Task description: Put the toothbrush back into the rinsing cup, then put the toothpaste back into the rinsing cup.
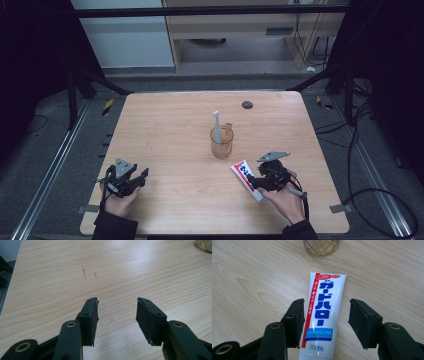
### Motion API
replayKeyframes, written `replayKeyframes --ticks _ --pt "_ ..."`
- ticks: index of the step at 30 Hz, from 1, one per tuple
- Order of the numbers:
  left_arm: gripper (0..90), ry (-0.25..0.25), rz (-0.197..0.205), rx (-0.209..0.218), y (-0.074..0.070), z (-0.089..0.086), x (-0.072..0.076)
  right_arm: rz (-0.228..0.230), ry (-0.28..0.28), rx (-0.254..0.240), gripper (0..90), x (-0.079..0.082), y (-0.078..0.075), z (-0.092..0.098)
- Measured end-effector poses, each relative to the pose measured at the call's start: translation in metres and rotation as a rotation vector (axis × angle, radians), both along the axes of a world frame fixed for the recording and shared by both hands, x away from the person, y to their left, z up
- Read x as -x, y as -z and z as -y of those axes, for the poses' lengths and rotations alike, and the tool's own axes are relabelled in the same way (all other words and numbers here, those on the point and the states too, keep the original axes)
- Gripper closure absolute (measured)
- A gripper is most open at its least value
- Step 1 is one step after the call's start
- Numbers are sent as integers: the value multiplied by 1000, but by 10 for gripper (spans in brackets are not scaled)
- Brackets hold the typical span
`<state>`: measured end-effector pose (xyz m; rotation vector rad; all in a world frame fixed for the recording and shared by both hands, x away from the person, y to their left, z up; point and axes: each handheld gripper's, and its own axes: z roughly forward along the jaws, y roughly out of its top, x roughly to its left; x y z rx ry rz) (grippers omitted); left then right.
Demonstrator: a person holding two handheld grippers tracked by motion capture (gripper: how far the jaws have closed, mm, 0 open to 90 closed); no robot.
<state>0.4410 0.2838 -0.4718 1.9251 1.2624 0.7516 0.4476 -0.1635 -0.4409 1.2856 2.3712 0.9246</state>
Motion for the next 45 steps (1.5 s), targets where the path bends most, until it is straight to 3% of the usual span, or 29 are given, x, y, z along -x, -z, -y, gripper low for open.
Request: replayKeyframes --ticks 5,18,45 --pt "505 0 -4 0 0 0 0 -2 -4 11 425 -3 -1 -6" --pt "501 1 -12 -2 1 0 -1 -73 6 37 391 -11 11 -13" --pt "497 3 -26 -4 2 1 -2 -183 8 107 413 -23 32 -21"
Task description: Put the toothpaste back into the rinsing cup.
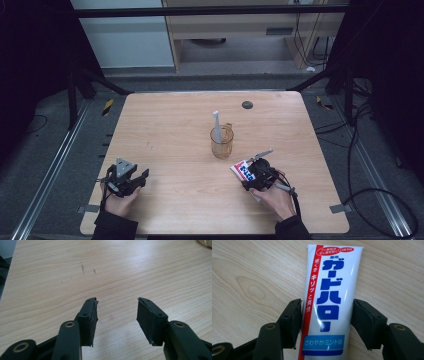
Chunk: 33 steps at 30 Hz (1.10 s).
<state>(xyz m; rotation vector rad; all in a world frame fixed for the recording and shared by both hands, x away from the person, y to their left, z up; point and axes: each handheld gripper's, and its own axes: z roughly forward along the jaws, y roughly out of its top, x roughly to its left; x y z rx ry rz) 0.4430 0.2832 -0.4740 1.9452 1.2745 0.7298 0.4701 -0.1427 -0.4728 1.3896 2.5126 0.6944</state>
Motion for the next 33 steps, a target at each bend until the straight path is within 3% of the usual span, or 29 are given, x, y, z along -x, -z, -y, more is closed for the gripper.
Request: replayKeyframes --ticks 15,18,23,29,33 --pt "495 1 -8 -4 1 0 -1 -66 -6 25 458 -4 2 -4" --pt "496 1 -8 -5 1 0 -1 -70 -2 19 516 -3 1 -4" --pt "496 7 -9 -6 1 1 -1 -60 6 15 626 -1 -3 -3" --pt "496 7 -10 -6 1 0 -1 -57 20 -16 676 2 -6 0" --pt "496 7 -10 -6 1 0 -1 -1 16 -58 684 4 -13 5"
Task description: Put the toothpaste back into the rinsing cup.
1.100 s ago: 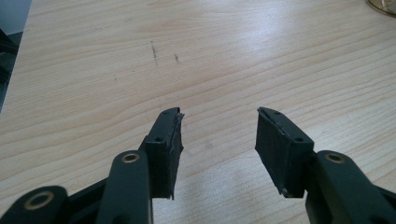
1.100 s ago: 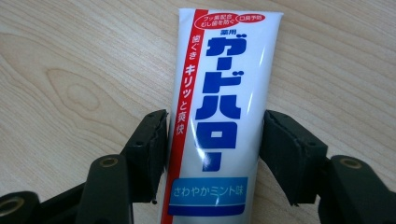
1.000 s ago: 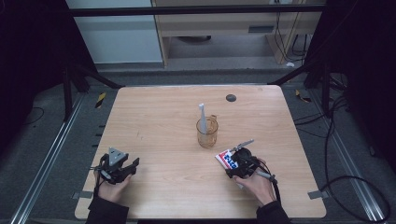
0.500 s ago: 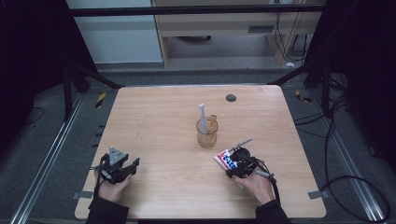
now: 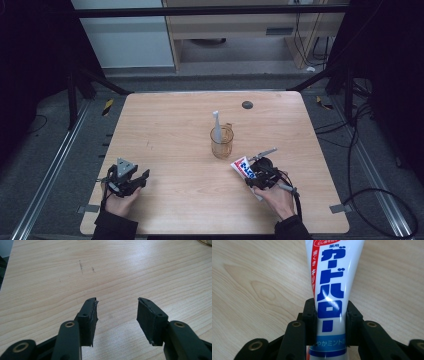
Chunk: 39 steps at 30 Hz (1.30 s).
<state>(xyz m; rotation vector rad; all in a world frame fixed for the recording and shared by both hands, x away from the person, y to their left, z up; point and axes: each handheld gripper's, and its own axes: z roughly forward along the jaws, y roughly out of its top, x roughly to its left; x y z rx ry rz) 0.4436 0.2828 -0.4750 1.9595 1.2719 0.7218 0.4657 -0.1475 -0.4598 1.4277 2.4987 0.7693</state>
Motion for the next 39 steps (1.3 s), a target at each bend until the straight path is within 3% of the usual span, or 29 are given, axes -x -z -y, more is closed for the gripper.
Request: replayKeyframes --ticks 7,12,16,20,25,39 --pt "496 1 2 -1 0 1 0 153 16 -108 685 6 -17 8" --pt "496 1 2 0 0 1 0 232 40 -180 685 7 -26 10" --pt "496 0 1 0 0 1 0 290 60 -210 685 8 -35 12" --pt "496 0 1 0 0 1 -1 358 87 -259 685 6 -45 16" --pt "496 -2 0 2 1 1 -1 475 140 -323 684 -1 -58 17" --pt "496 -4 -2 4 1 0 -2 644 222 -433 683 -30 -77 3"
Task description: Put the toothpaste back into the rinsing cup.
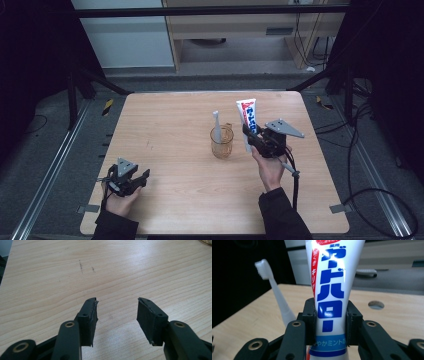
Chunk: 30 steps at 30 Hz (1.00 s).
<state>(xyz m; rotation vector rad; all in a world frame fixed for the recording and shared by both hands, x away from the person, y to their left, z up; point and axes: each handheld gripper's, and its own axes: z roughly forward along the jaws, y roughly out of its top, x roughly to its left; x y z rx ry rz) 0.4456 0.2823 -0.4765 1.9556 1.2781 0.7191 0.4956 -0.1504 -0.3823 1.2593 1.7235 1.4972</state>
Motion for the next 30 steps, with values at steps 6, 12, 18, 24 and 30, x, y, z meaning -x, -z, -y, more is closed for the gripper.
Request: replayKeyframes --ticks 6,12,18,24,30 --pt "496 0 0 1 0 -1 0 43 23 -34 682 -14 -5 -6" --pt "496 2 -2 -1 1 0 -1 76 55 -56 682 -28 -7 -13" --pt "496 1 -3 0 1 -1 -1 96 59 -68 681 -41 -2 -24" --pt "496 0 -3 1 1 -1 -2 104 49 -66 680 -52 6 -33" --pt "496 -1 -3 1 1 -2 -2 90 46 -75 680 -60 13 -40"
